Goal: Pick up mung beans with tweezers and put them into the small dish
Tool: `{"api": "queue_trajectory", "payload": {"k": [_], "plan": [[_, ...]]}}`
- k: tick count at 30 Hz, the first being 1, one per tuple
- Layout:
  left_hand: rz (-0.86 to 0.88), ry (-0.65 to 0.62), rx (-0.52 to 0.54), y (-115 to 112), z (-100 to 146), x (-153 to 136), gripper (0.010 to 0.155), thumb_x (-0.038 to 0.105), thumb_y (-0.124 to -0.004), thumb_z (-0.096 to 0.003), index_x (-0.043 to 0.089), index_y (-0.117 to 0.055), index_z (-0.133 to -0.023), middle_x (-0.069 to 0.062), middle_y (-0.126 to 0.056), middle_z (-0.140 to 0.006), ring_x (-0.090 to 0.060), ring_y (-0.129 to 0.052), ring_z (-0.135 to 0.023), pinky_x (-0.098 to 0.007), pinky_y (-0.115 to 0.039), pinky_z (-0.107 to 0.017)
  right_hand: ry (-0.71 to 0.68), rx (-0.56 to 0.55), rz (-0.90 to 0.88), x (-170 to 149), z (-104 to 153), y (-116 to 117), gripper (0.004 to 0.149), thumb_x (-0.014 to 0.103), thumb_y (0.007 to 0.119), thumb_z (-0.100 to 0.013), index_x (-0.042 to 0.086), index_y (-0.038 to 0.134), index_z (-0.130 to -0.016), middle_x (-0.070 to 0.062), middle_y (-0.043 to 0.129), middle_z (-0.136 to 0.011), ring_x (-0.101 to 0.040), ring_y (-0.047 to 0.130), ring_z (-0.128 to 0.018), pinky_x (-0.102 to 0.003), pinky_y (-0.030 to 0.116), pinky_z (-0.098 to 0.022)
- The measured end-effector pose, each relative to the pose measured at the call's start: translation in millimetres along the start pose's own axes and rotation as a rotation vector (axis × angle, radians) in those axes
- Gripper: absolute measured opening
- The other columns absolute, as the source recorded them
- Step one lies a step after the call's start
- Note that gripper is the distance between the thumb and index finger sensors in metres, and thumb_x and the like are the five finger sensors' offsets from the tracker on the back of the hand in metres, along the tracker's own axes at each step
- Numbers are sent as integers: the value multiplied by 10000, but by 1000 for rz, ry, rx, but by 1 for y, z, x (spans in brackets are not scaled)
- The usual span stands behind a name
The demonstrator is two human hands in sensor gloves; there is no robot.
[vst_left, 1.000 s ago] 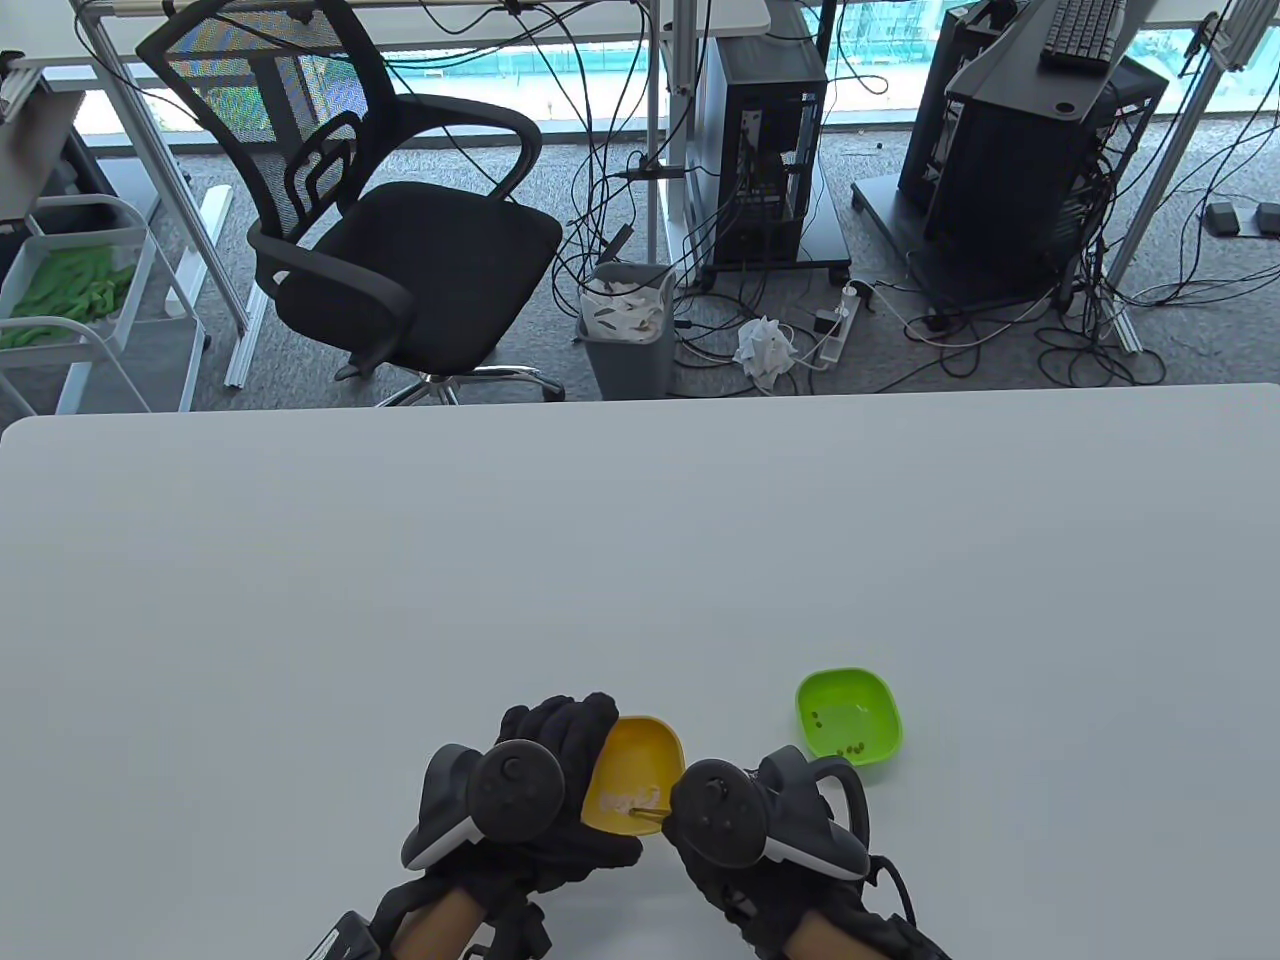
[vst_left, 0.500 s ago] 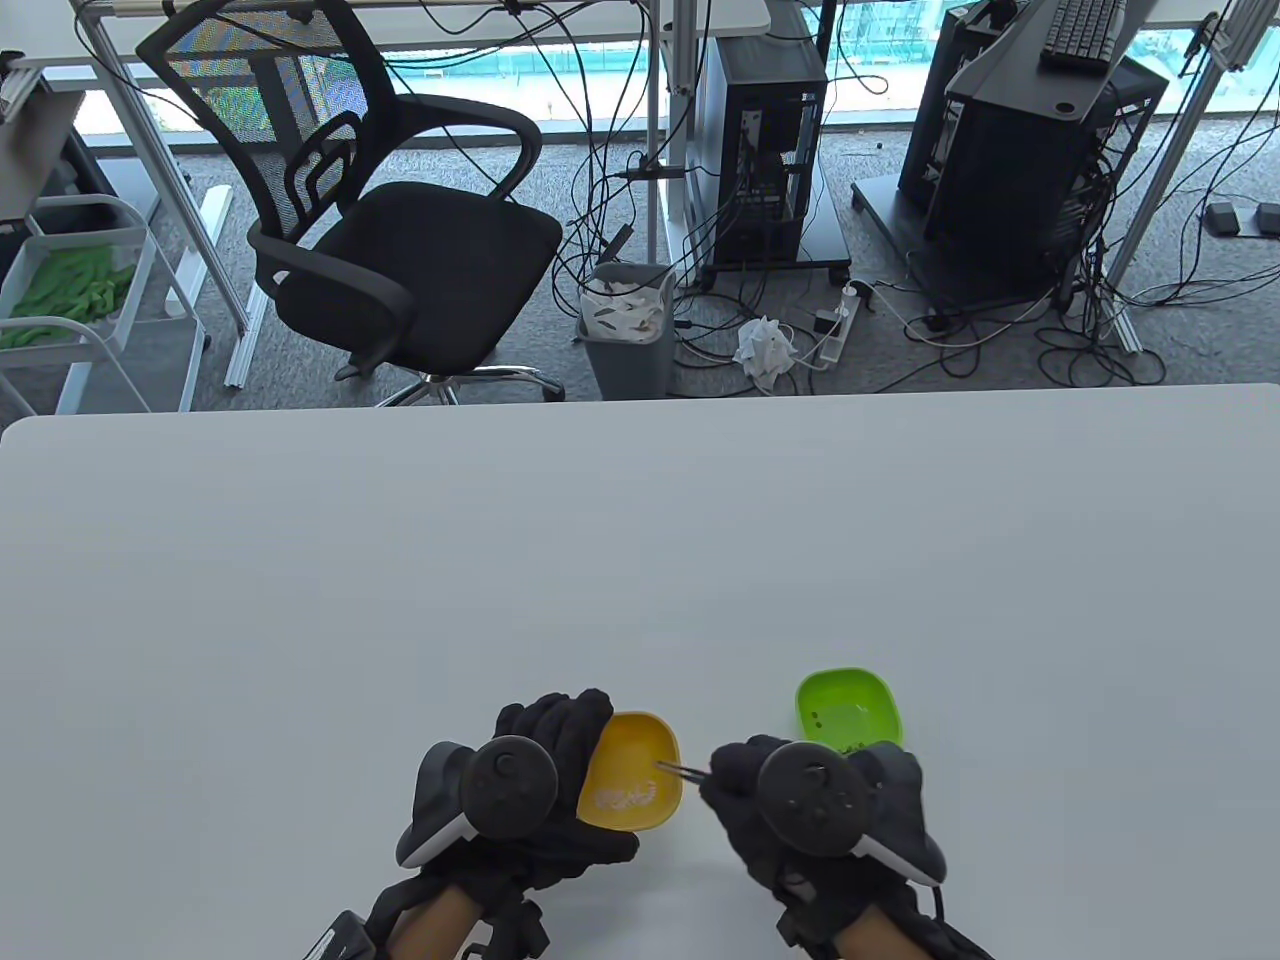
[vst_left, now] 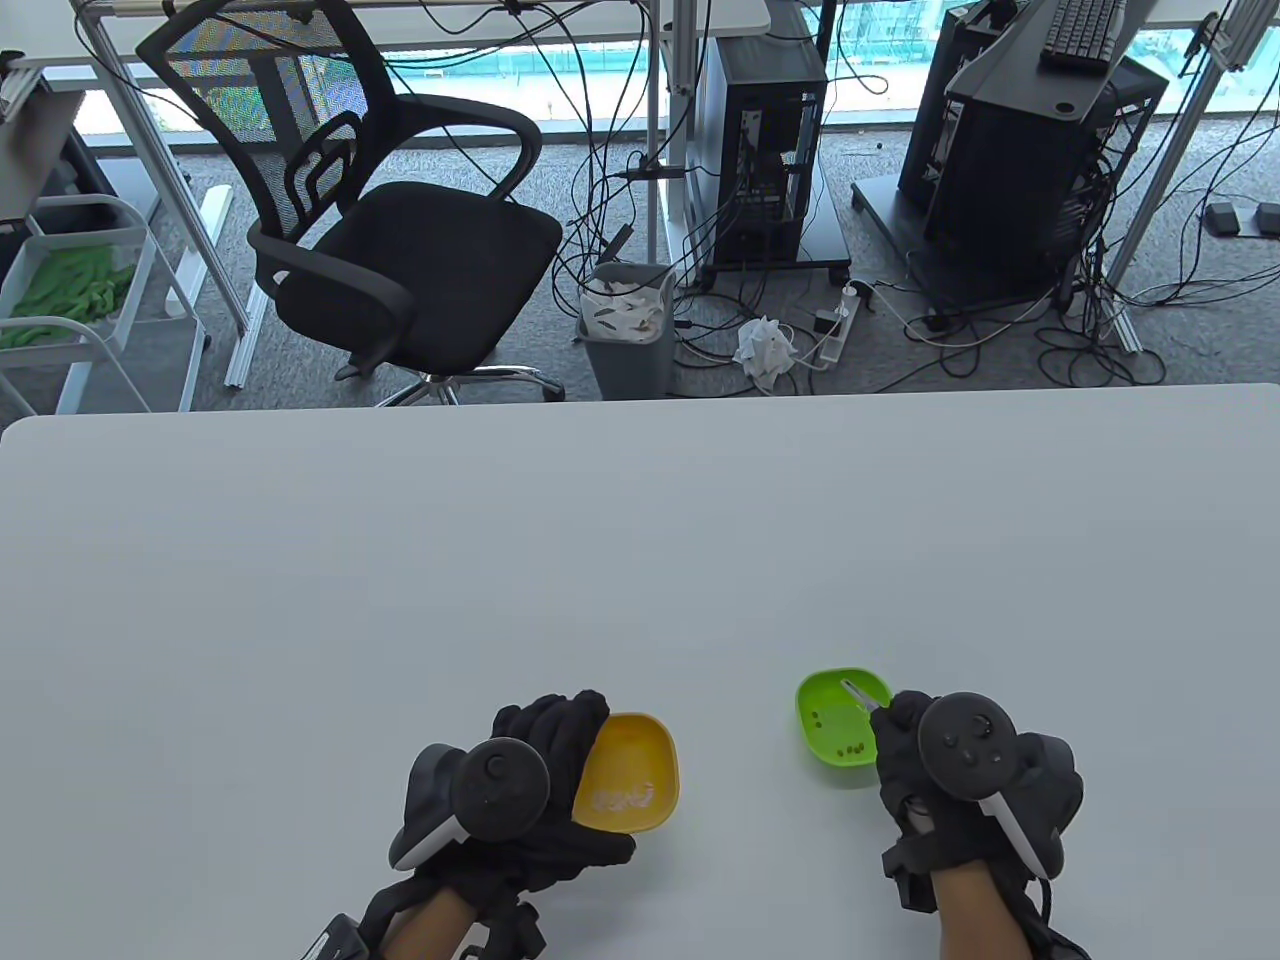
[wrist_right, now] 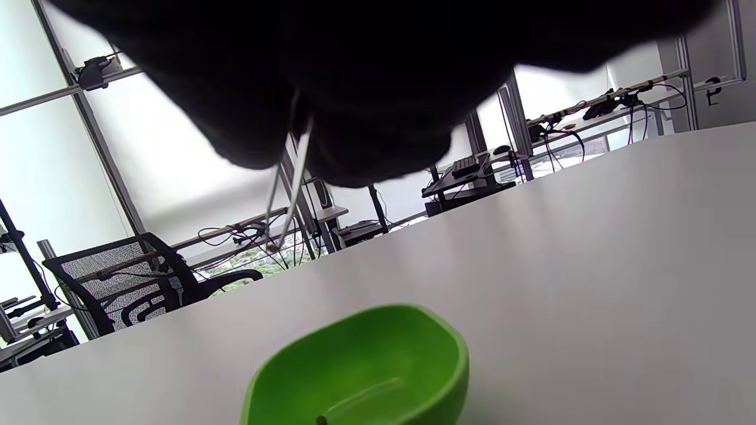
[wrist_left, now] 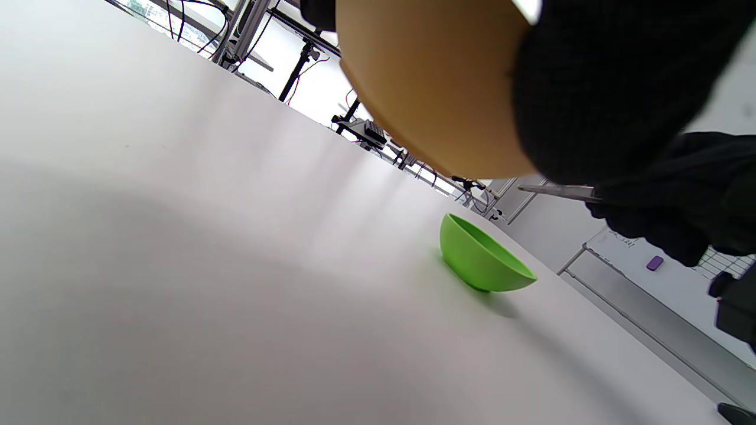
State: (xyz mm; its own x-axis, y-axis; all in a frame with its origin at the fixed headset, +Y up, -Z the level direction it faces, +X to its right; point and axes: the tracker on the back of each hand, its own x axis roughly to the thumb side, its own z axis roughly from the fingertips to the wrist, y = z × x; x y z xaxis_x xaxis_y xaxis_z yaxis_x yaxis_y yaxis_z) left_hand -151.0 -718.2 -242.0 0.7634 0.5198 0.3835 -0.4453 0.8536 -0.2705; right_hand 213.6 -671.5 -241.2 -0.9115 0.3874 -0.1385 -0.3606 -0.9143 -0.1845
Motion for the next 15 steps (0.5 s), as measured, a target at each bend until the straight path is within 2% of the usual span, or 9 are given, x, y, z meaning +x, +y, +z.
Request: {"api": "queue_trajectory", "payload": {"k": [15], "plan": [[22, -34, 11, 3, 2, -1, 1211, 626, -981, -319, 180, -211, -1141, -99, -358, -1185, -429, -322, -1137, -628, -176, -787, 63, 49, -1, -10, -5, 13, 346, 314, 874, -471, 51, 976, -672, -151, 980, -483, -99, 922, -217, -304, 859, -151]]}}
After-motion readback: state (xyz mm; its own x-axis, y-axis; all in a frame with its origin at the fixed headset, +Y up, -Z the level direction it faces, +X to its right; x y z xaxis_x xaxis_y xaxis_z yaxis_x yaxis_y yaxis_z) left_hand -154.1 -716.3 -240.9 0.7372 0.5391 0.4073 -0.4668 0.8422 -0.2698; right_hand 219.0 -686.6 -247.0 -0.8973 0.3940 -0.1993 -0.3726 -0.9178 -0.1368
